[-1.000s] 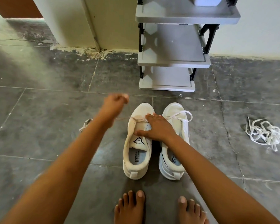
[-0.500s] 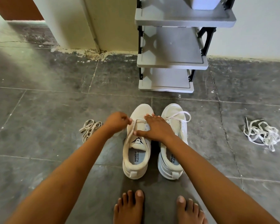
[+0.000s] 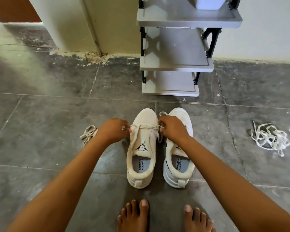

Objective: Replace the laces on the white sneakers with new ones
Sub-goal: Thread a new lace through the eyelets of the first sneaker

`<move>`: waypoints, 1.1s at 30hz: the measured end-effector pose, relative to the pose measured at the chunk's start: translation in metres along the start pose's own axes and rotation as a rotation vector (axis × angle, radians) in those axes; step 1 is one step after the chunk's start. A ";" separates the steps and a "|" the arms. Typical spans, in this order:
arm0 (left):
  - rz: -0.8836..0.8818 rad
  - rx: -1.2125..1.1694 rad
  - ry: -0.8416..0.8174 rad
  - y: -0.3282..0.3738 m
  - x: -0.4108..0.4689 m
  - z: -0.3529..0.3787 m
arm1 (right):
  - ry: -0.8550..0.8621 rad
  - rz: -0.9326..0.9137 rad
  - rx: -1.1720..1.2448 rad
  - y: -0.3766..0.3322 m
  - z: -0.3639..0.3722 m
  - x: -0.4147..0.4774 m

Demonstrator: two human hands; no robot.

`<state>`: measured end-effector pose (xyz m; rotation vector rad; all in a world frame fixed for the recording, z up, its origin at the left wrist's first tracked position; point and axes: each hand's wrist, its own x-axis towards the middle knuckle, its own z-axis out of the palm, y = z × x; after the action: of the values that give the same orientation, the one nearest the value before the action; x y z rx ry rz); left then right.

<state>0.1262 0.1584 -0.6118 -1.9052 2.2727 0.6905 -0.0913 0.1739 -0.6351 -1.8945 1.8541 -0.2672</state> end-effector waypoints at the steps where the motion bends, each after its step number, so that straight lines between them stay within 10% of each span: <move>1: 0.012 0.008 0.013 0.002 -0.001 0.002 | 0.011 0.000 -0.033 0.000 -0.001 0.000; 9: 0.040 -0.104 0.171 0.019 -0.004 -0.008 | 0.213 0.039 0.295 -0.006 -0.041 0.006; 15: 0.096 -0.634 0.224 0.049 -0.013 -0.028 | 0.167 -0.064 0.689 -0.035 -0.080 -0.001; 20: 0.154 -1.153 0.095 0.071 -0.024 -0.059 | 0.142 -0.110 0.705 -0.055 -0.097 -0.005; 33: 0.014 -1.258 0.126 0.058 -0.047 -0.106 | 0.214 -0.017 0.505 -0.046 -0.107 -0.017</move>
<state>0.1039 0.1658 -0.4841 -2.2804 2.0022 2.4627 -0.1003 0.1683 -0.5176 -1.5747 1.6912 -0.8829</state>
